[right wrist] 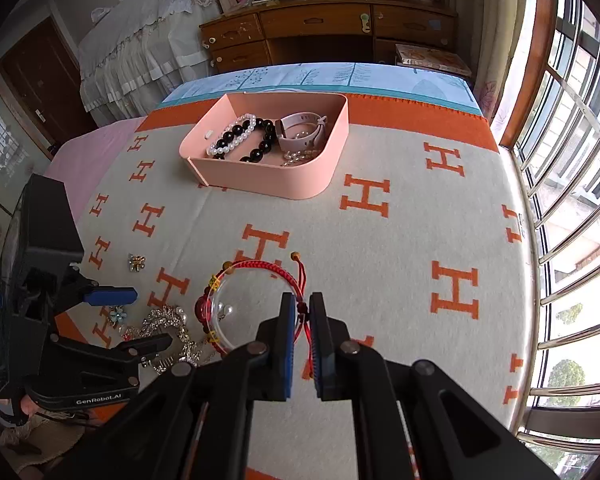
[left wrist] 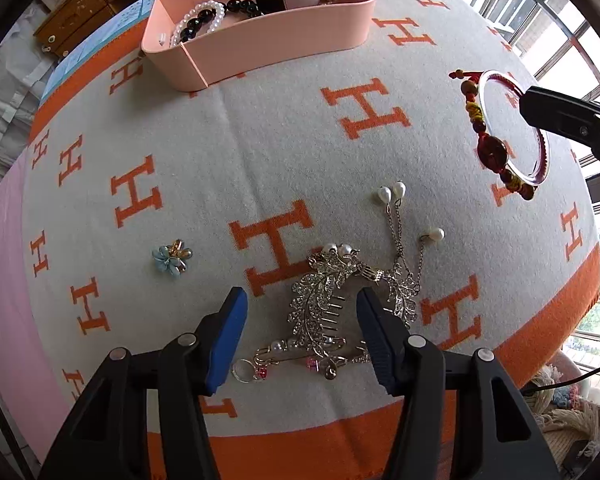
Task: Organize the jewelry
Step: 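Carry the comb and red bracelet into the pink box and open both grippers, then withdraw both grippers from the box toward the remaining small jewelry, then lower the left gripper onto the small blue flower charm and close it, then grasp the blue flower brooch with the right gripper while the left gripper holds its charm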
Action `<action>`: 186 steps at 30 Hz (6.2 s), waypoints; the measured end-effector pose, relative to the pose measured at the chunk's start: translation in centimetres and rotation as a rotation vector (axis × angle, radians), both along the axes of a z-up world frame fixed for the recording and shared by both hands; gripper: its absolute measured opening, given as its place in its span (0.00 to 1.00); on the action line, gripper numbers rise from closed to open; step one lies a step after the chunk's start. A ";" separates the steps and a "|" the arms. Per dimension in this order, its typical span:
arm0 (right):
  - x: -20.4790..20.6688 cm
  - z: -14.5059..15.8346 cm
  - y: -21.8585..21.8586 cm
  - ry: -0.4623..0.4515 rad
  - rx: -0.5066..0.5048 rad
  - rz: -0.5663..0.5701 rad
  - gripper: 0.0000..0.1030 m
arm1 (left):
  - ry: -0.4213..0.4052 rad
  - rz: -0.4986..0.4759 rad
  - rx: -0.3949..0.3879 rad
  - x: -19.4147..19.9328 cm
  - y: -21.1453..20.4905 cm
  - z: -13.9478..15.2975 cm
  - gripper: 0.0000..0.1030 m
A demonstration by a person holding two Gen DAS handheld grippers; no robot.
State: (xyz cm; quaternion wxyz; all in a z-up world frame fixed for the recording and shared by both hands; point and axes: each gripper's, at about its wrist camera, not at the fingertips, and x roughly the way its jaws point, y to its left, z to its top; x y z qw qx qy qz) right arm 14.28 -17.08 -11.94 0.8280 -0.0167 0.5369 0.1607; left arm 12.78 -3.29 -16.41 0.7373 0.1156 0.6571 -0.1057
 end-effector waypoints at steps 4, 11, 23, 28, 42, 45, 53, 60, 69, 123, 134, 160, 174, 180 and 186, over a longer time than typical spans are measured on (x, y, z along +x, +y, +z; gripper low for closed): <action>0.0 0.0 0.1 0.003 -0.002 -0.001 0.07 | 0.026 -0.005 -0.039 0.5 0.1 -0.4 0.25; 0.2 1.5 0.1 -0.028 0.009 -0.006 0.07 | 0.001 0.049 -0.059 0.8 1.4 0.9 0.24; 2.4 9.9 0.5 -0.190 0.055 -0.017 0.07 | -0.268 0.092 -0.119 3.6 3.7 14.8 0.24; 4.4 14.0 1.0 -0.260 0.092 -0.031 0.07 | -0.380 0.116 -0.136 6.5 3.6 20.4 0.24; 12.7 9.0 3.4 -0.171 0.077 -0.100 0.07 | -0.351 0.136 -0.136 15.9 1.2 14.8 0.24; 14.5 5.5 3.6 -0.104 0.068 -0.115 0.07 | -0.301 0.143 -0.129 17.6 1.0 11.7 0.24; 16.7 -1.4 4.7 0.043 0.030 -0.089 0.07 | -0.185 0.123 -0.096 19.7 0.8 4.6 0.24; 17.2 -4.3 6.3 0.106 -0.021 -0.046 0.08 | -0.199 0.121 -0.085 20.3 2.1 3.3 0.48; 15.2 -2.8 4.9 0.073 0.038 -0.093 0.08 | -0.333 0.108 -0.148 17.2 3.0 6.2 0.70; -7.4 -4.6 8.9 -0.086 0.118 0.003 0.09 | -0.422 0.257 -0.272 -8.7 12.0 0.0 0.17; -7.6 -5.2 9.4 -0.087 0.111 0.046 0.09 | -0.404 0.255 -0.244 -7.3 11.3 -0.6 0.15; -7.2 -6.0 9.2 -0.061 0.115 0.052 0.09 | -0.432 0.080 -0.209 -4.9 9.1 -0.7 0.24; -6.9 -6.4 9.6 -0.045 0.104 0.060 0.09 | -0.447 0.113 -0.230 -5.1 9.5 -0.4 0.17; -6.9 -5.8 10.7 -0.063 0.082 0.086 0.09 | -0.499 0.178 -0.238 -6.3 11.6 1.4 0.17; -6.8 -3.9 13.8 -0.127 0.085 0.186 0.35 | -0.532 0.228 -0.256 -7.9 14.1 2.8 0.17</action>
